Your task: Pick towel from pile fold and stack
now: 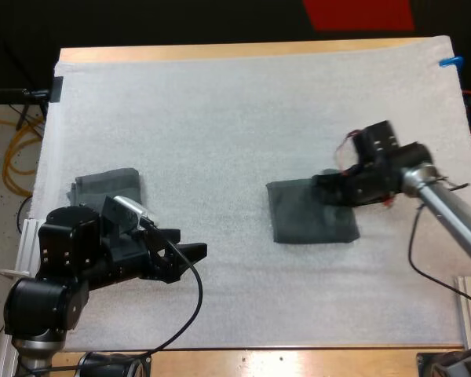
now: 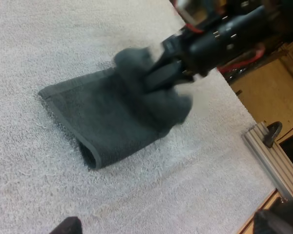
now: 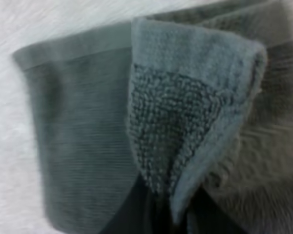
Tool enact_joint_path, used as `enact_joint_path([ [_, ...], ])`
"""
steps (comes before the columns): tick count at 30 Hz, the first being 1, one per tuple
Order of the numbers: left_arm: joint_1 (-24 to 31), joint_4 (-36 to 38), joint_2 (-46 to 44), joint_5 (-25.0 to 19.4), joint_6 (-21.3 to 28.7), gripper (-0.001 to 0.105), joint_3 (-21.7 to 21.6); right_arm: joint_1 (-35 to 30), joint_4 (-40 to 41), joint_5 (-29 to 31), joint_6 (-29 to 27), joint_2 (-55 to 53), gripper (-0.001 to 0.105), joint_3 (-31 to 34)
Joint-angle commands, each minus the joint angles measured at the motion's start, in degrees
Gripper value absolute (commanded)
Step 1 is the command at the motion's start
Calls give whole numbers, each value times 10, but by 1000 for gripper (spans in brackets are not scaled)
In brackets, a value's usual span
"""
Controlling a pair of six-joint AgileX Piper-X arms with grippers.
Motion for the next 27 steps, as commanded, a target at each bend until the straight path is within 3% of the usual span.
enact_joint_path([
  [1, -1, -7, -2, 4, -4, 67, -4, 14, -24, -27, 22, 8, 1, -4],
  [8, -1, -7, -2, 19, -4, 67, -4, 66, -116, -35, 94, 52, 1, -4],
  [15, -1, -7, -2, 21, -3, 67, -4, 66, -130, 2, 106, 56, 6, -4],
  [18, -1, -7, -2, 21, -3, 67, -4, 66, -131, 2, 106, 56, 26, -4],
  [21, -1, -7, -2, 21, -3, 67, -4, 66, -139, -34, 103, 56, 58, -4],
  [23, -1, -7, -2, 21, -3, 67, -4, 66, -153, -92, 84, 50, 80, -4],
  [27, -1, -7, -2, 21, -3, 67, -2, 73, -160, -111, 71, 30, 83, -4],
])
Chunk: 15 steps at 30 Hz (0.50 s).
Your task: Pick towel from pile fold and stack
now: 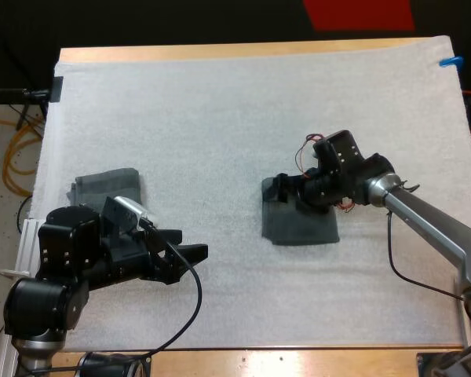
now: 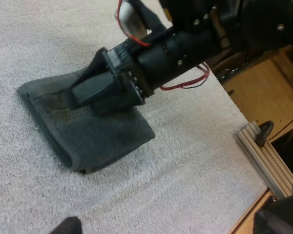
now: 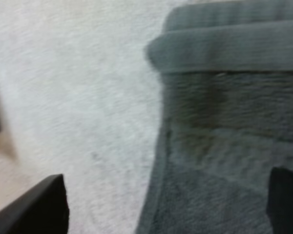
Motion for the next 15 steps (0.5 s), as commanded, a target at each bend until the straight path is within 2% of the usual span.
enact_joint_path([
  [1, -1, -7, -2, 7, -3, 67, -2, 3, -5, -11, -8, -19, 82, -4],
  [6, -1, -7, -2, 7, -3, 67, -2, 29, -4, -25, -8, -27, 82, -2],
  [15, -1, -7, -2, 7, -3, 67, -2, 82, -23, -23, -8, 29, 82, 0],
])
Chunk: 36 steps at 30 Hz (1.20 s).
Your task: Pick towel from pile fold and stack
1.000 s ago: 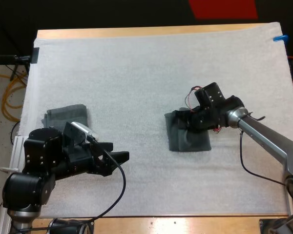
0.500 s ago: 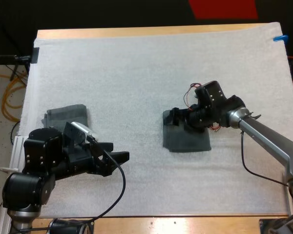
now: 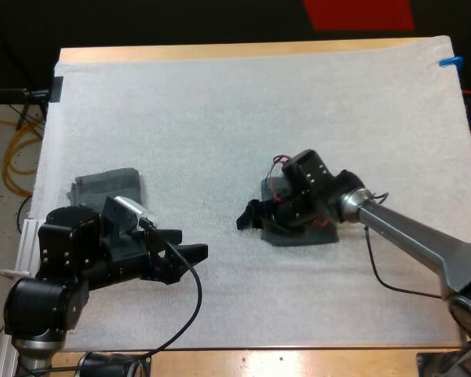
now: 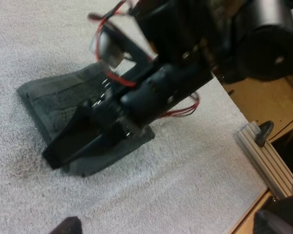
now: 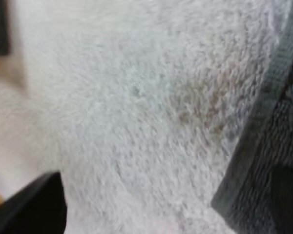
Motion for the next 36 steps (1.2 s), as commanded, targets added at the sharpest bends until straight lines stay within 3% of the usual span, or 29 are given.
enact_joint_path([
  [1, -1, -7, -2, 7, -3, 67, -2, -1, -8, -4, -7, 3, 82, 0],
  [9, -1, -23, -2, 7, -3, 67, -2, -2, 16, 38, -40, -63, 78, -3],
  [18, -6, -47, 23, -15, -4, 67, -2, -2, 189, 185, -132, -267, 75, -3],
  [21, -28, -56, 46, -50, -7, 73, -2, -2, 236, 207, -144, -342, 75, -3],
  [24, -58, -81, 81, -122, -44, 73, -2, -2, 271, 247, -144, -410, 75, -3],
  [26, -81, -113, 116, -155, -55, 73, -2, -1, 288, 278, -144, -461, 75, -3],
  [36, -176, -347, 328, -156, -149, 73, -2, -1, 371, 355, -114, -610, 75, -3],
])
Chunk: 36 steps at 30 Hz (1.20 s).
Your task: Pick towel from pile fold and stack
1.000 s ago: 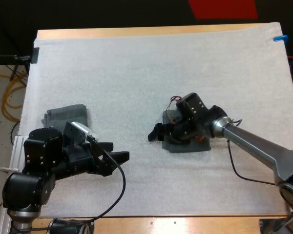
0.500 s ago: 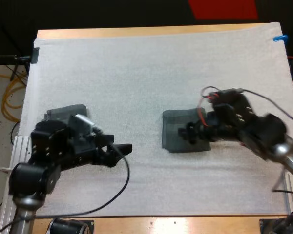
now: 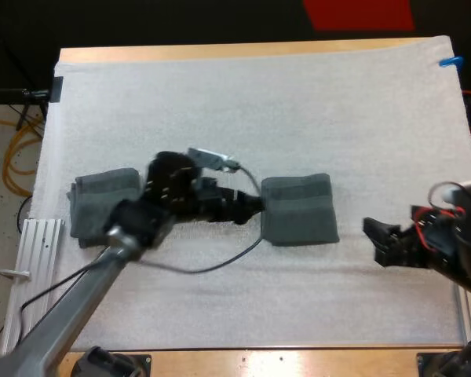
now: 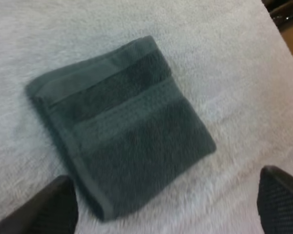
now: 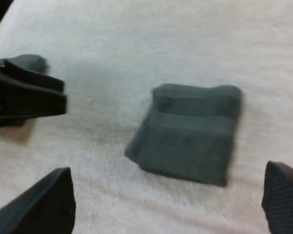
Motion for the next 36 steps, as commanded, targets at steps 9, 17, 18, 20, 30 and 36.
enact_joint_path([
  [9, -17, -114, 179, 7, -73, 73, -2, 1, 72, 31, 39, -46, 75, -3],
  [17, -17, -135, 251, 23, -100, 73, -4, 1, 71, 35, 39, -46, 75, -3],
  [18, -17, -138, 254, 26, -104, 73, -4, 1, 71, 35, 39, -46, 75, -3],
  [20, -17, -138, 260, 31, -113, 73, -8, 1, 71, 35, 39, -46, 75, -3],
  [30, -59, -65, 291, 8, -139, 73, -63, 1, 64, 35, 42, -46, 75, -3],
  [36, -103, -9, 336, 8, -145, 73, -140, 1, 65, 35, 63, -46, 75, -3],
])
